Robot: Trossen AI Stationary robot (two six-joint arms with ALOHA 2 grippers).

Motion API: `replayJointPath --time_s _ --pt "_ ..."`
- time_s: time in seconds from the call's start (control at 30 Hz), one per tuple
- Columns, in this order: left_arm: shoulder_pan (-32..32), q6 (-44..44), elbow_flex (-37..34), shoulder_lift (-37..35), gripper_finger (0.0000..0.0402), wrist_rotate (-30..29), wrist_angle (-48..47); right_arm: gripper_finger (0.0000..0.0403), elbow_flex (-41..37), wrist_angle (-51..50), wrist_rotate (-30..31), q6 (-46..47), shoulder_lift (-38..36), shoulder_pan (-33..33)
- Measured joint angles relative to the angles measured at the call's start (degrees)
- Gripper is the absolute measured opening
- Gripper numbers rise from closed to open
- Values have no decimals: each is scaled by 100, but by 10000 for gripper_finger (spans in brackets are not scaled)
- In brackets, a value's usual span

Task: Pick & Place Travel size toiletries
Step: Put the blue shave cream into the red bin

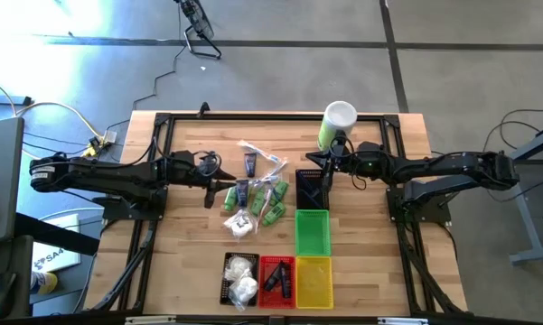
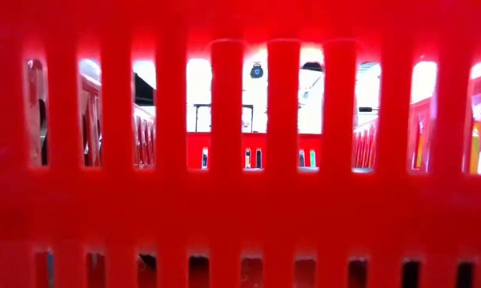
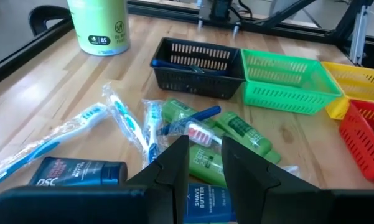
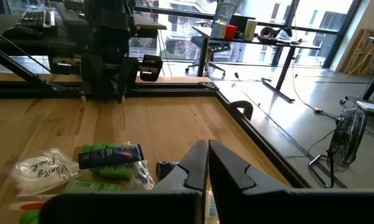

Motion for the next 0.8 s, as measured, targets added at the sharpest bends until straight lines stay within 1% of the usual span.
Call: replayJointPath --time_s 0.3,0.5,0.67,0.73,0.8 --pt "0 -48 2 2 93 -212 -318 8 0 -2 -16 -69 0 0" --pt "0 -295 2 2 93 -214 -328 8 0 -3 -19 -133 0 0" --pt "0 -369 4 2 93 -212 -571 8 0 -4 -21 -136 0 0" --pt "0 -374 4 2 99 -212 -682 8 0 -4 -30 -136 0 1" --pt "0 -382 4 2 113 -246 -704 8 0 -4 -35 -136 0 0"
